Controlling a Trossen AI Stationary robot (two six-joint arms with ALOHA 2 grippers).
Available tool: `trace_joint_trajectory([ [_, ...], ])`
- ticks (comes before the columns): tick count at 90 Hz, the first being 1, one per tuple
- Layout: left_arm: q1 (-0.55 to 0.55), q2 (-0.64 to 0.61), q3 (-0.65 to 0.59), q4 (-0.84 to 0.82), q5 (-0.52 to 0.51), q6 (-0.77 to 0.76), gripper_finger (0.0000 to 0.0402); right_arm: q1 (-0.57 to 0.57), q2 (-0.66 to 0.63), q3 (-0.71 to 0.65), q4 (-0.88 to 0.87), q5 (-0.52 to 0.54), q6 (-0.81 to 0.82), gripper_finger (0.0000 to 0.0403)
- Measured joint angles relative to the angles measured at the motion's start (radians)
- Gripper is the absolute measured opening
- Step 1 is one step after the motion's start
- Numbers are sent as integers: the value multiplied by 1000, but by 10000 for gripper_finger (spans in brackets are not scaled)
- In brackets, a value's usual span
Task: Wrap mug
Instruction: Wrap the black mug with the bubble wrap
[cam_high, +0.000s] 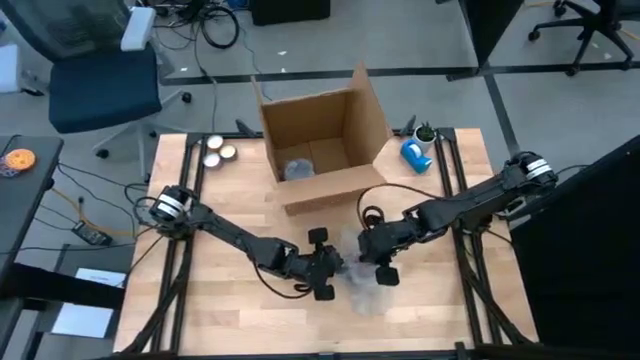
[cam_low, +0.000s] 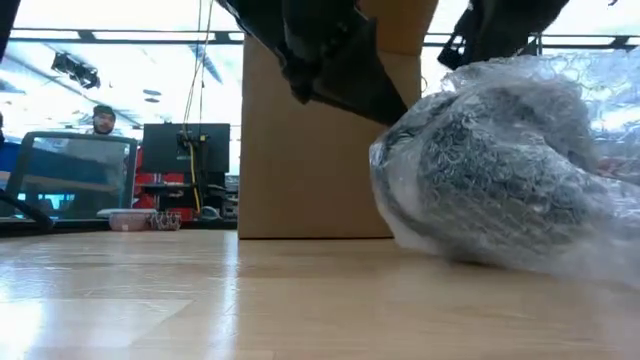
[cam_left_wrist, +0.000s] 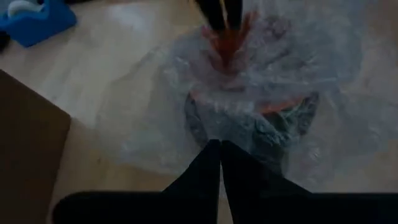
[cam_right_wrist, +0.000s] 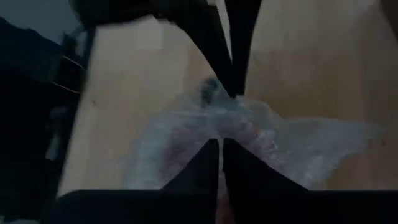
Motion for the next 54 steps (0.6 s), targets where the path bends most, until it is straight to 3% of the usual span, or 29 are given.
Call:
trace_joint_trajectory([
  [17,0,0,0,-6,0,0,0,68,-28,0,-22,-62,49,0],
  [32,0,0,0,-6,0,0,0,110,28,0,3,-69,68,0],
  [54,0,0,0,4,-1,-1,0,65,126,2,47,-20,44,0],
])
